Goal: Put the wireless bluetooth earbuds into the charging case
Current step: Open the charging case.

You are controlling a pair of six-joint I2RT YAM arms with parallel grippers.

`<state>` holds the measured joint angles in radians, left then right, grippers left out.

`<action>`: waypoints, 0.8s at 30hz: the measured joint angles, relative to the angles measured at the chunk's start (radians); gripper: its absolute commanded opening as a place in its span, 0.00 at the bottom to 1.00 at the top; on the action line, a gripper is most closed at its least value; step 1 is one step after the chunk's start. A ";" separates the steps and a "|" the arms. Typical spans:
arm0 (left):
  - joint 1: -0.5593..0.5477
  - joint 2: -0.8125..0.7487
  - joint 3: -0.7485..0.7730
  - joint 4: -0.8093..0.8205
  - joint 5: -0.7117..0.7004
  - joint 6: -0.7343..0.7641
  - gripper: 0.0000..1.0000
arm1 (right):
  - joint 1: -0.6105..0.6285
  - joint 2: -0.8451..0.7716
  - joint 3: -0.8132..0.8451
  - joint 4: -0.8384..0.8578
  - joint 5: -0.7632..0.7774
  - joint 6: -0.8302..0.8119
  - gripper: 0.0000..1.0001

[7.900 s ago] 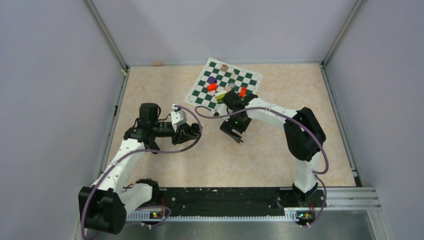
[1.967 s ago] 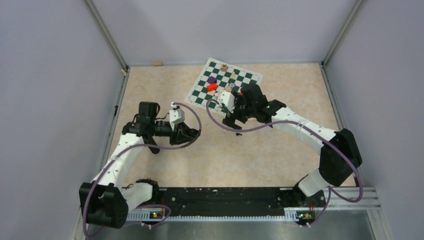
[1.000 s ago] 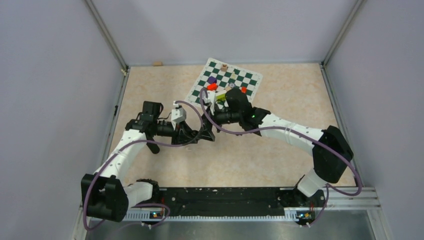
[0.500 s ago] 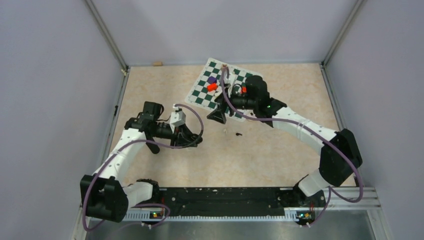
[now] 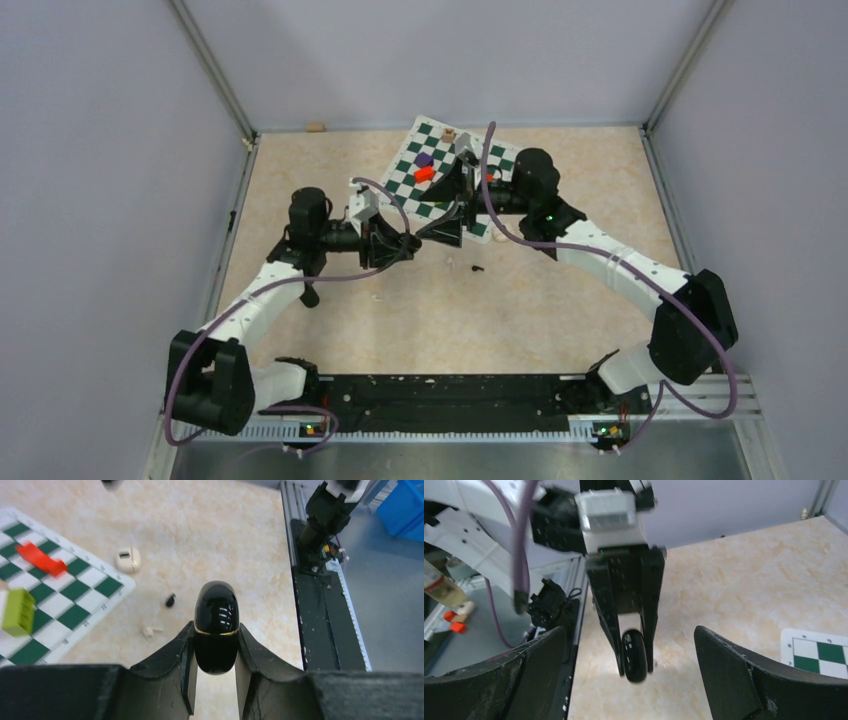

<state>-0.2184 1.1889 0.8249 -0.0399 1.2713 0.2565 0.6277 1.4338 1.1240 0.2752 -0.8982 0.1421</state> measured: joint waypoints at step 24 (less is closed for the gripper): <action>-0.090 0.060 -0.293 1.124 -0.137 -0.741 0.00 | -0.025 0.075 -0.149 0.359 0.040 0.263 0.96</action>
<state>-0.3088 1.2491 0.5320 1.0840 1.1347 -0.4843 0.6029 1.5085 0.9749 0.6338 -0.8577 0.4053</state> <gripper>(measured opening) 0.339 0.968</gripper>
